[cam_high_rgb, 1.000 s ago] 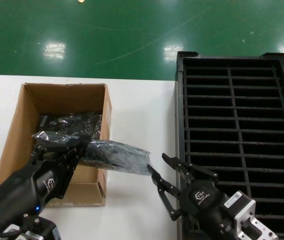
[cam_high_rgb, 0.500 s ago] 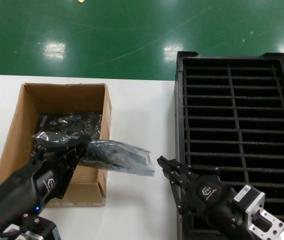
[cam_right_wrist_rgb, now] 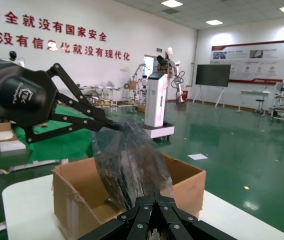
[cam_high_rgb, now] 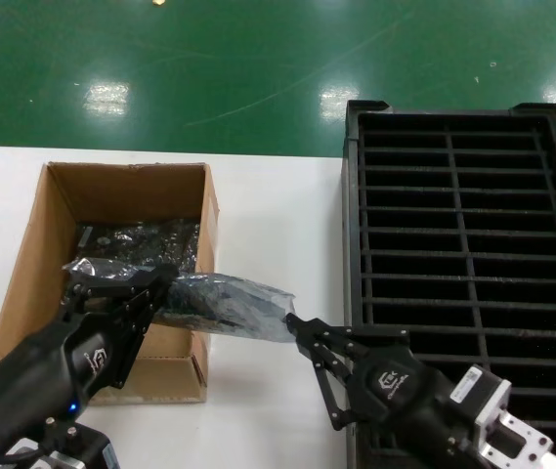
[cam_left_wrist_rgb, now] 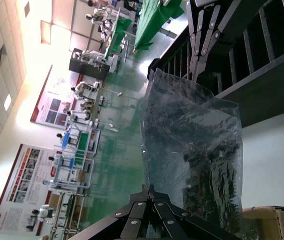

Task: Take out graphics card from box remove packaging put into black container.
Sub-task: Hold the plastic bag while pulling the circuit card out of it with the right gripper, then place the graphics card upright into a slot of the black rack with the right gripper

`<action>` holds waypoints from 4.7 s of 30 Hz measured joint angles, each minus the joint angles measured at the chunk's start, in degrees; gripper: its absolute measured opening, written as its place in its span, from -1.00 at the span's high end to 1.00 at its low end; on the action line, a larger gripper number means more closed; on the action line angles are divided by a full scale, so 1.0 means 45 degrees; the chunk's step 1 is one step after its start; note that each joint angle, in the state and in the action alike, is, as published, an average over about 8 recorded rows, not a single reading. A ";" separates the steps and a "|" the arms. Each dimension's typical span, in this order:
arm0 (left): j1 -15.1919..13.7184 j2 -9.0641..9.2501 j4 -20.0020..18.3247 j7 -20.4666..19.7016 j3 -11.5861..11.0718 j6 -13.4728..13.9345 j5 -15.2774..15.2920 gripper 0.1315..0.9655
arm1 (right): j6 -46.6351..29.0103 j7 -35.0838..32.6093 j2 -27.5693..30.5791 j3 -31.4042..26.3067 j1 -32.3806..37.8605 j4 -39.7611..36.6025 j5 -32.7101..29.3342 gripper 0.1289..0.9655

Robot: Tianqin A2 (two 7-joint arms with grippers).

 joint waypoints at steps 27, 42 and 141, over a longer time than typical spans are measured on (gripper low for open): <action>-0.0001 -0.0001 0.0002 0.0011 0.0002 -0.0001 -0.0010 0.98 | -0.2238 0.0508 -0.0082 -0.1032 0.3326 -0.2721 -0.0084 0.99; 0.0001 -0.0001 -0.0001 -0.0002 0.0000 -0.0001 0.0004 0.98 | -0.2976 0.2784 0.0102 -0.2043 0.4561 -0.3361 -0.0821 0.98; -0.0002 0.0000 0.0003 0.0009 0.0001 0.0001 -0.0010 0.98 | -0.1665 0.4564 0.5665 0.4028 -0.0953 0.1346 0.1327 0.86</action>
